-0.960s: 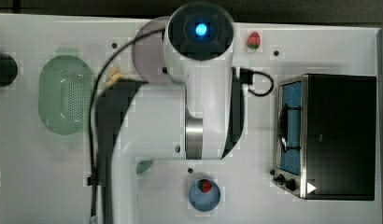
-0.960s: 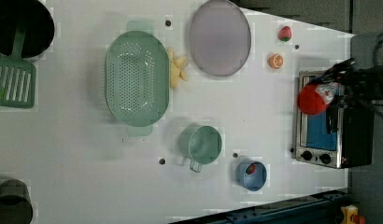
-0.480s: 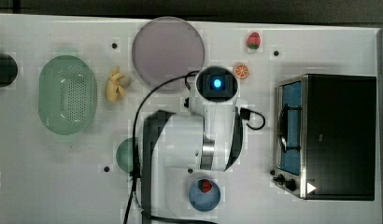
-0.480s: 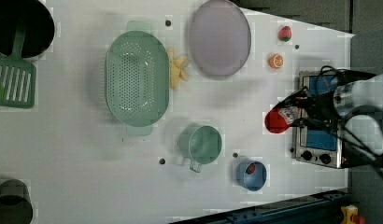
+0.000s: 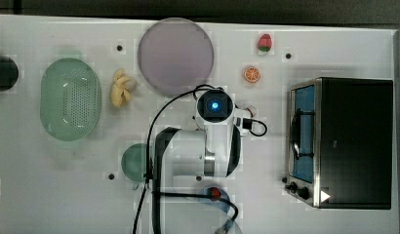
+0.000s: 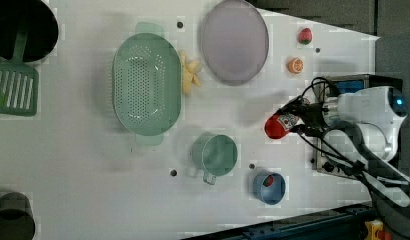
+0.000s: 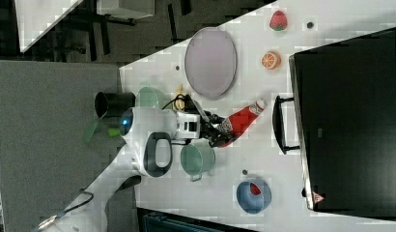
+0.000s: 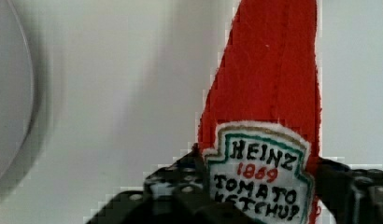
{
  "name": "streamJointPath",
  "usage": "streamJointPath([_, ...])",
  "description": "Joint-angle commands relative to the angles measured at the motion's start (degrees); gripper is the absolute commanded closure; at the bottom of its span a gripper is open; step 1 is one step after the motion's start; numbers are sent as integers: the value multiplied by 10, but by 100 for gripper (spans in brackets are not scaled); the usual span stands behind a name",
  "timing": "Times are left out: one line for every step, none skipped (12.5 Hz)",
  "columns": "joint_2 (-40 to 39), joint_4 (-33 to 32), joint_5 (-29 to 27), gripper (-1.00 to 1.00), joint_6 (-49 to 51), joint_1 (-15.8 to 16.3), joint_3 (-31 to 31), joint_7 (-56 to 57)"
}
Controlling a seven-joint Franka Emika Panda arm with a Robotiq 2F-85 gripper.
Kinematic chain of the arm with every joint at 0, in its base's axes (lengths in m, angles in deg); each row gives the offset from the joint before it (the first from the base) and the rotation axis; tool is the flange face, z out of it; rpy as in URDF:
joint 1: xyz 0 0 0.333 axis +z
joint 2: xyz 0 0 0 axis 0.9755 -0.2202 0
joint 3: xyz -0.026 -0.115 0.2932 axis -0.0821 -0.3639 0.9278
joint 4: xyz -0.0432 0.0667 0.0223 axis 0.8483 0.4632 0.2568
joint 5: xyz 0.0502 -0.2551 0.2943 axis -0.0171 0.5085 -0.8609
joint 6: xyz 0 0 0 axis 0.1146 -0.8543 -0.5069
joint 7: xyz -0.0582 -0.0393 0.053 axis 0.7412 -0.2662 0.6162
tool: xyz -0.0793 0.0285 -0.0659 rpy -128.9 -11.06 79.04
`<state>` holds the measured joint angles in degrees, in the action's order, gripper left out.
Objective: Pick Ketchup from oven and place it on table.
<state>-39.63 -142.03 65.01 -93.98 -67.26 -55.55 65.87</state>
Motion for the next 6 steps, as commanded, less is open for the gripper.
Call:
streamJointPath([24, 19, -13, -100, 5, -6, 18, -13])
streamJointPath([36, 19, -13, -100, 15, -6, 18, -13])
streamJointPath([66, 30, -13, -100, 40, -6, 17, -15])
streamJointPath([85, 44, -13, -100, 67, -6, 17, -19])
streamJointPath([108, 68, -13, -100, 115, -7, 17, -19])
streamJointPath([130, 99, -13, -100, 180, -7, 17, -19])
